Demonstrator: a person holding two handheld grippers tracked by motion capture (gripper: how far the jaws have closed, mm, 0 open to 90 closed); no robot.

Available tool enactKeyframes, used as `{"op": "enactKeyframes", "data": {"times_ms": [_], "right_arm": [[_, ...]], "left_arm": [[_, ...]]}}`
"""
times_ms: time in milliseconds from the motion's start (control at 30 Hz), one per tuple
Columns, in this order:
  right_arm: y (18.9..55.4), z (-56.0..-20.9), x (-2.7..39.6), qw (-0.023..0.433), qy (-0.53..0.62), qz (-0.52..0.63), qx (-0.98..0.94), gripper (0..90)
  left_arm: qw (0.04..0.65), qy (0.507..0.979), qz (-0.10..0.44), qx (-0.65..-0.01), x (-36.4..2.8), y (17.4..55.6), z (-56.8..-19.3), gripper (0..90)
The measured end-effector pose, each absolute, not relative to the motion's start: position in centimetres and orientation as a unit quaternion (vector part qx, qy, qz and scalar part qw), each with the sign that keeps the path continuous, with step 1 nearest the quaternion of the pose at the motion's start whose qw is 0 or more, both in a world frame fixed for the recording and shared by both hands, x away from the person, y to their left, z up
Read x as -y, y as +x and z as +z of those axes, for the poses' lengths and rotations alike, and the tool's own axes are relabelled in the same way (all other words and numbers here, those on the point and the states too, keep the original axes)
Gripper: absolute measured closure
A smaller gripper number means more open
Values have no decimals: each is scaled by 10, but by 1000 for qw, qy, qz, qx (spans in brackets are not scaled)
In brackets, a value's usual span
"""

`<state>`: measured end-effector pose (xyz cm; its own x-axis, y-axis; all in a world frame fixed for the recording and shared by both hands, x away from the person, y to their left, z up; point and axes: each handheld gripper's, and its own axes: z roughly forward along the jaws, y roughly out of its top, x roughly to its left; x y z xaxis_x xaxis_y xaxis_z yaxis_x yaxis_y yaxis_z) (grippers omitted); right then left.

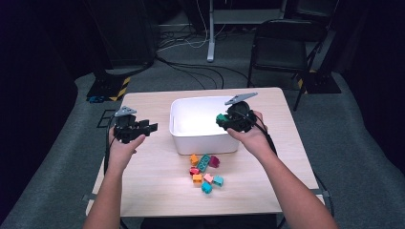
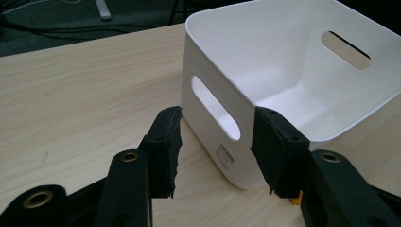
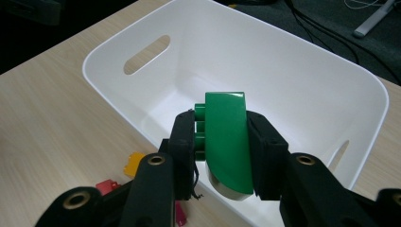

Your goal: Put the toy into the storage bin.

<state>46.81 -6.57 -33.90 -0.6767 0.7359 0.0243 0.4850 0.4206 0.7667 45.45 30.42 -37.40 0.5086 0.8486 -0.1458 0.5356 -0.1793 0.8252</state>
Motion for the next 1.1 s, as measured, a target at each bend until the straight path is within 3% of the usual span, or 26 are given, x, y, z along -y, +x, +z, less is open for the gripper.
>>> {"op": "enactKeyframes", "data": {"times_ms": [633, 900, 1100], "right_arm": [[513, -359, 39, 157, 393, 371, -826, 661], [525, -369, 36, 159, 410, 360, -823, 657], [526, -369, 36, 161, 414, 359, -821, 586]], "left_arm": [[443, 739, 171, -479, -307, 458, -378, 498], [438, 738, 185, -480, -307, 457, -377, 451], [440, 738, 189, -476, -308, 457, -377, 451]]}}
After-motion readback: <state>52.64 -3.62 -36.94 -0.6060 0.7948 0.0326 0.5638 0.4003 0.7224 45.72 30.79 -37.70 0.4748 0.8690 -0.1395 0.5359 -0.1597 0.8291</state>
